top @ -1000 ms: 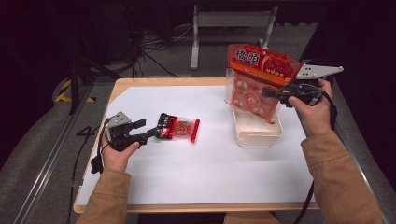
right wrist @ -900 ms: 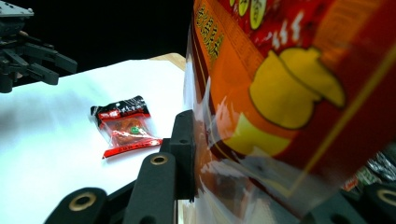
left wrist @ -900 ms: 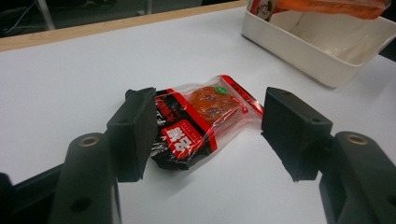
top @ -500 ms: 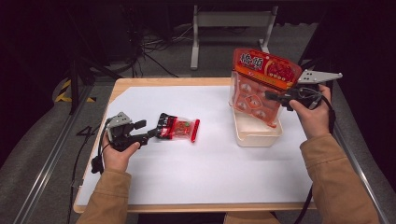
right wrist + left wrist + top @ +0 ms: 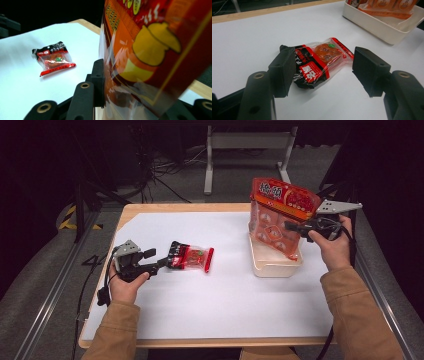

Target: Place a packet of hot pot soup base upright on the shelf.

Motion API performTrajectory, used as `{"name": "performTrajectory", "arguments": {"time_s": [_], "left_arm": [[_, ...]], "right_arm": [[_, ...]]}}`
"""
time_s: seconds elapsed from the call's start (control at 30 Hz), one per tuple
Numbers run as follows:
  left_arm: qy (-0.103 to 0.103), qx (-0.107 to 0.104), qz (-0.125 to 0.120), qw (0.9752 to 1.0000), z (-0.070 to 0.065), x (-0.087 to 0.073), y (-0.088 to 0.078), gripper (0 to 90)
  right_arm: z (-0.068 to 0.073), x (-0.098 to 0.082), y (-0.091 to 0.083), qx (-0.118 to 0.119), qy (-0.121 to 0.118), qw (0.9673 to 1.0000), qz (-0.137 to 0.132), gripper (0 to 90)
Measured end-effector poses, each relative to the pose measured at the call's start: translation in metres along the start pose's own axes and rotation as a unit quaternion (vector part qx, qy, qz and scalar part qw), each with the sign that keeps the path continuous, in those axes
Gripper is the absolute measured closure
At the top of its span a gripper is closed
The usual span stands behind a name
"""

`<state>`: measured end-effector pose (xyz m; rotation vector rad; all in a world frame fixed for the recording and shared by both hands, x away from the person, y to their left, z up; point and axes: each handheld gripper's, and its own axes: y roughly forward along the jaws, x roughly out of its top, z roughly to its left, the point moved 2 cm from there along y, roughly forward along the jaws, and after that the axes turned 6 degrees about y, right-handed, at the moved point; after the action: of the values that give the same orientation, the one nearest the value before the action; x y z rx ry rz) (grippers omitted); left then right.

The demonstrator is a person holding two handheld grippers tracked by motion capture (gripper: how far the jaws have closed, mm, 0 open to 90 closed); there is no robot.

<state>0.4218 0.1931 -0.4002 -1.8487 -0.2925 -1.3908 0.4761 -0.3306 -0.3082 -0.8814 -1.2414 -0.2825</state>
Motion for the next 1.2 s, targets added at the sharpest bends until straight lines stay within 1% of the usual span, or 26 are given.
{"name": "performTrajectory", "arguments": {"time_s": [0.03, 0.1, 0.27, 0.5, 0.67, 0.83, 0.97, 1.03, 1.07, 1.2], "left_arm": [[0.000, 0.000, -0.001, 1.0000, 0.000, 0.000, 0.000, 36.5], [0.000, 0.000, -0.002, 1.0000, 0.001, 0.000, -0.001, 36.5], [0.000, -0.001, 0.001, 1.0000, 0.001, 0.000, 0.000, 36.4], [0.000, 0.001, 0.002, 1.0000, 0.000, 0.000, 0.000, 36.4], [0.000, 0.002, 0.003, 1.0000, 0.001, -0.001, 0.001, 36.4], [0.000, 0.002, 0.004, 1.0000, 0.001, -0.001, 0.001, 36.4], [-0.001, 0.002, 0.005, 1.0000, 0.002, -0.002, 0.002, 36.4], [0.001, 0.002, 0.007, 1.0000, 0.001, -0.002, 0.003, 36.4], [-0.003, 0.000, 0.008, 1.0000, 0.001, -0.002, 0.004, 36.3], [-0.003, 0.000, 0.008, 1.0000, 0.000, -0.002, 0.004, 36.3]], "right_arm": [[0.000, -0.002, 0.002, -0.001, 0.000, 1.0000, 0.004, 70.3], [-0.001, -0.004, 0.004, 0.001, 0.005, 1.0000, 0.003, 70.2], [-0.004, -0.009, 0.003, 0.002, 0.016, 0.9999, 0.003, 70.2], [-0.004, -0.016, 0.007, 0.005, 0.022, 0.9997, 0.008, 70.2], [-0.004, -0.022, 0.011, 0.005, 0.021, 0.9997, 0.014, 70.2], [0.001, -0.030, 0.024, 0.005, 0.007, 0.9992, 0.039, 70.1], [0.003, -0.031, 0.029, 0.009, 0.004, 0.9990, 0.043, 70.1], [0.004, -0.032, 0.030, 0.013, 0.008, 0.9988, 0.047, 69.7], [0.003, -0.033, 0.030, 0.016, 0.012, 0.9987, 0.047, 69.7], [0.001, -0.037, 0.032, 0.016, 0.026, 0.9985, 0.045, 69.7]]}}
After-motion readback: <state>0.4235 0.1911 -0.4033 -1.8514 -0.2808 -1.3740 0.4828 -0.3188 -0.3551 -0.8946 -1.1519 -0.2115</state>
